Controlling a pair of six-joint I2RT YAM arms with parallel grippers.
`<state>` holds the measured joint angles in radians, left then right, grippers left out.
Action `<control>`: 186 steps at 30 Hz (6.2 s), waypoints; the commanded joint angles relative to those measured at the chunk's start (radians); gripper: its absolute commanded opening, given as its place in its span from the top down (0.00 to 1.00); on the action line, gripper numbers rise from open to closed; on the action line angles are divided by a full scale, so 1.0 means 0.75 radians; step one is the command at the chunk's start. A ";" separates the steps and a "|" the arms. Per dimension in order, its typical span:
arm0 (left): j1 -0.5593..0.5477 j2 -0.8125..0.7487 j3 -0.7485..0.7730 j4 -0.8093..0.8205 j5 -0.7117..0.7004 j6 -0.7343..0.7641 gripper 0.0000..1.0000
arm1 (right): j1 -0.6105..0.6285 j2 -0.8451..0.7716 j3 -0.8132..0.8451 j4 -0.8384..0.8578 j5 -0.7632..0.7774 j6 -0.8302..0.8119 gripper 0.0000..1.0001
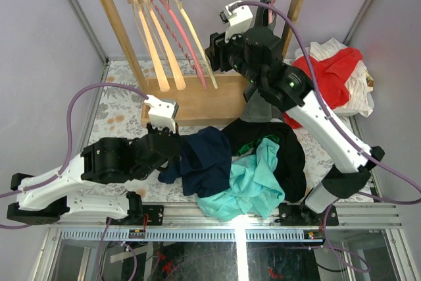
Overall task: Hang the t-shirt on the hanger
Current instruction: Pick up the hanger from the clothesline, then place the T-shirt on the hanger.
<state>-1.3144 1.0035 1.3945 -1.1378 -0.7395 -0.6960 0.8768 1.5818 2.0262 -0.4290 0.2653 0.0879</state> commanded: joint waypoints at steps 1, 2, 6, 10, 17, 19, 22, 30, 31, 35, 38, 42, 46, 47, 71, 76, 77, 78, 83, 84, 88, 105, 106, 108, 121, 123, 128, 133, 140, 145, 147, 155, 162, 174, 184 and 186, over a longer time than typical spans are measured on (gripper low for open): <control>0.007 0.009 0.036 0.040 -0.028 -0.007 1.00 | -0.122 0.039 0.130 0.034 -0.155 0.039 0.47; 0.006 0.014 0.038 0.039 -0.027 -0.007 1.00 | -0.134 0.056 0.142 0.033 -0.177 0.047 0.47; 0.007 0.024 0.039 0.041 -0.025 -0.007 1.00 | -0.148 0.101 0.178 0.028 -0.232 0.062 0.47; 0.007 0.021 0.039 0.041 -0.026 -0.009 1.00 | -0.150 0.061 0.128 0.070 -0.212 0.073 0.47; 0.007 0.030 0.043 0.036 -0.030 -0.005 1.00 | -0.149 -0.111 -0.099 0.267 -0.285 0.085 0.41; 0.006 0.033 0.049 0.036 -0.031 -0.002 1.00 | -0.149 -0.102 -0.091 0.262 -0.343 0.090 0.41; 0.006 0.041 0.057 0.036 -0.033 0.003 1.00 | -0.148 -0.054 -0.040 0.226 -0.391 0.100 0.40; 0.008 0.037 0.056 0.030 -0.033 0.004 1.00 | -0.149 0.064 0.047 0.185 -0.430 0.116 0.41; 0.006 0.035 0.057 0.027 -0.033 0.002 1.00 | -0.149 0.076 0.056 0.183 -0.433 0.120 0.41; 0.006 0.019 0.058 0.012 -0.039 -0.004 1.00 | -0.149 0.142 0.109 0.163 -0.433 0.128 0.43; 0.006 0.006 0.052 0.012 -0.039 -0.009 1.00 | -0.149 0.162 0.117 0.161 -0.425 0.134 0.45; 0.006 -0.005 0.045 0.009 -0.039 -0.012 1.00 | -0.149 0.172 0.118 0.169 -0.413 0.138 0.48; 0.007 -0.011 0.036 0.012 -0.039 -0.015 1.00 | -0.149 0.184 0.127 0.172 -0.389 0.138 0.56; 0.006 -0.013 0.035 0.011 -0.039 -0.015 1.00 | -0.149 0.192 0.135 0.169 -0.378 0.136 0.57; 0.007 -0.059 0.023 -0.029 -0.045 -0.045 1.00 | -0.148 0.161 0.219 0.204 -0.307 0.093 1.00; 0.006 -0.062 0.021 -0.027 -0.047 -0.046 1.00 | -0.148 0.134 0.262 0.169 -0.315 0.091 1.00; 0.006 -0.062 0.021 -0.027 -0.047 -0.046 1.00 | -0.148 0.136 0.279 0.152 -0.318 0.090 1.00; 0.005 -0.060 0.022 -0.028 -0.047 -0.046 1.00 | -0.147 0.142 0.299 0.128 -0.319 0.091 1.00; 0.006 -0.058 0.022 -0.026 -0.047 -0.048 1.00 | -0.147 0.210 0.468 -0.112 -0.294 0.082 1.00; 0.008 -0.056 0.023 -0.025 -0.047 -0.047 1.00 | -0.148 0.209 0.473 -0.149 -0.283 0.082 1.00; 0.007 -0.043 0.025 -0.022 -0.043 -0.044 1.00 | -0.147 0.084 0.294 -0.156 -0.255 0.089 1.00; 0.006 0.063 0.022 0.007 -0.048 -0.042 1.00 | -0.149 -0.781 -0.491 -0.220 -0.466 0.179 1.00; 0.008 0.067 0.017 0.007 -0.053 -0.046 1.00 | -0.147 -0.844 -0.532 -0.246 -0.493 0.196 1.00; 0.009 0.069 0.004 0.014 -0.065 -0.054 1.00 | -0.147 -0.976 -0.601 -0.312 -0.550 0.239 1.00; 0.051 0.091 0.011 0.033 -0.102 -0.044 1.00 | -0.148 -1.466 -0.697 -0.702 -1.047 0.567 1.00; 0.052 0.091 0.018 0.036 -0.107 -0.044 1.00 | -0.148 -1.480 -0.727 -0.694 -1.117 0.599 1.00; 0.052 0.072 0.042 0.027 -0.120 -0.042 1.00 | -0.150 -1.496 -0.810 -0.658 -1.180 0.622 1.00; 0.052 0.069 0.080 0.020 -0.127 -0.032 1.00 | -0.150 -1.509 -0.940 -0.588 -1.196 0.642 1.00; 0.052 0.076 0.119 0.048 -0.106 0.004 1.00 | -0.150 -1.526 -1.045 -0.537 -1.188 0.650 1.00; 0.051 0.103 0.179 0.096 -0.060 0.063 1.00 | -0.149 -1.515 -1.114 -0.460 -1.209 0.657 1.00; 0.053 0.129 0.219 0.116 -0.032 0.097 1.00 | -0.149 -1.499 -1.136 -0.410 -1.219 0.663 1.00; 0.051 0.260 0.437 0.173 0.081 0.220 1.00 | -0.149 -1.409 -1.202 -0.207 -1.281 0.651 1.00; 0.033 0.317 0.610 0.233 0.190 0.305 1.00 | -0.149 -1.382 -1.297 -0.004 -1.209 0.667 1.00; 0.020 0.295 0.807 0.201 0.242 0.366 1.00 | -0.149 -1.566 -1.239 -0.052 -0.913 0.566 1.00; 0.017 0.376 1.019 0.087 0.168 0.408 1.00 | -0.150 -1.538 -0.976 -0.247 -0.944 0.461 1.00; 0.019 0.378 1.018 0.073 0.138 0.406 1.00 | -0.148 -1.521 -0.909 -0.335 -0.917 0.422 1.00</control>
<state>-1.2953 1.2835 2.1323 -1.0653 -0.5838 -0.4236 0.7650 0.4267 1.2304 -0.6342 -0.4736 0.4797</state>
